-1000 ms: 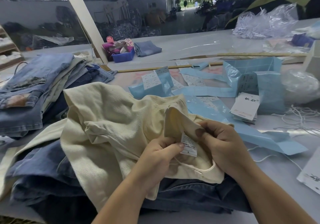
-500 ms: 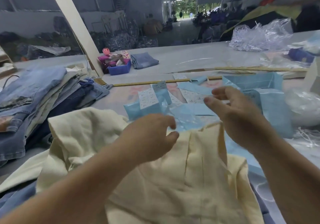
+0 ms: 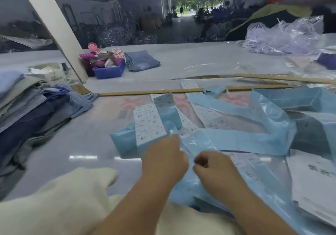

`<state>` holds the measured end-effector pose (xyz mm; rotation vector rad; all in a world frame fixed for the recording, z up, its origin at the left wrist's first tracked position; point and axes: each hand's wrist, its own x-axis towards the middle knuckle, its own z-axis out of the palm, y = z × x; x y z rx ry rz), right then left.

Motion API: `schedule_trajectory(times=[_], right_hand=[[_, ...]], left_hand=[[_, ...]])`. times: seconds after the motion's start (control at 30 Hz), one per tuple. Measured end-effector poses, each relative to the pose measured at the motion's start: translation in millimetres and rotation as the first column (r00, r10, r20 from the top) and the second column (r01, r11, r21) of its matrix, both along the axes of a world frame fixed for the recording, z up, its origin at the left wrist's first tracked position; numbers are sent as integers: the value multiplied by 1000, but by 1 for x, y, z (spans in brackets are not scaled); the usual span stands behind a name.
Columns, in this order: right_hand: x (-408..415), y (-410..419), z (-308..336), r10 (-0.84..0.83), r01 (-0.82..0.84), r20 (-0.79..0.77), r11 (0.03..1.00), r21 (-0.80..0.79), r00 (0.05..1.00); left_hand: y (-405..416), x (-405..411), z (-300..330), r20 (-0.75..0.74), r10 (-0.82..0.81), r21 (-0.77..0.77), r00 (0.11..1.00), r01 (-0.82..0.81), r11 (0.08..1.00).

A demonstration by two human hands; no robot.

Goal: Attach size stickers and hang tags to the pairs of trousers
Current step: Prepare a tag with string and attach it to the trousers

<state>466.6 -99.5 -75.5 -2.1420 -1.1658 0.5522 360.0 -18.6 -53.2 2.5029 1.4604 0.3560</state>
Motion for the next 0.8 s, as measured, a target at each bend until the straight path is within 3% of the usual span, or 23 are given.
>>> schedule_trajectory(times=[0.1,0.2,0.3,0.5,0.6,0.7,0.8], right_hand=[[29,-1,-5,-81,83,67,996,-24,994],[48,-10,-11,-75,118,169,958,-262,983],[55,-16,-14,-55,115,159,910,-399,986],[49,-19,-14,-17,33,57,954,-297,998],[49,-19,-16,16,-14,6,970,-244,1000],[51,-18,-16,-20,15,-24,977,-211,1000],[54,-20,-17,-16,20,16,969,-246,1000]], left_hand=[[-1,16,-10,-25,-112,-47,993,110,993],[-2,20,-26,-176,-206,-172,963,176,969],[-2,19,-32,-185,-231,-194,955,195,961],[-4,20,-35,-145,-277,-232,950,240,943],[-6,24,-38,-102,-372,-206,922,347,915],[-9,24,-45,-209,-510,-209,834,472,857],[-6,21,-47,-341,-420,-173,841,383,908]])
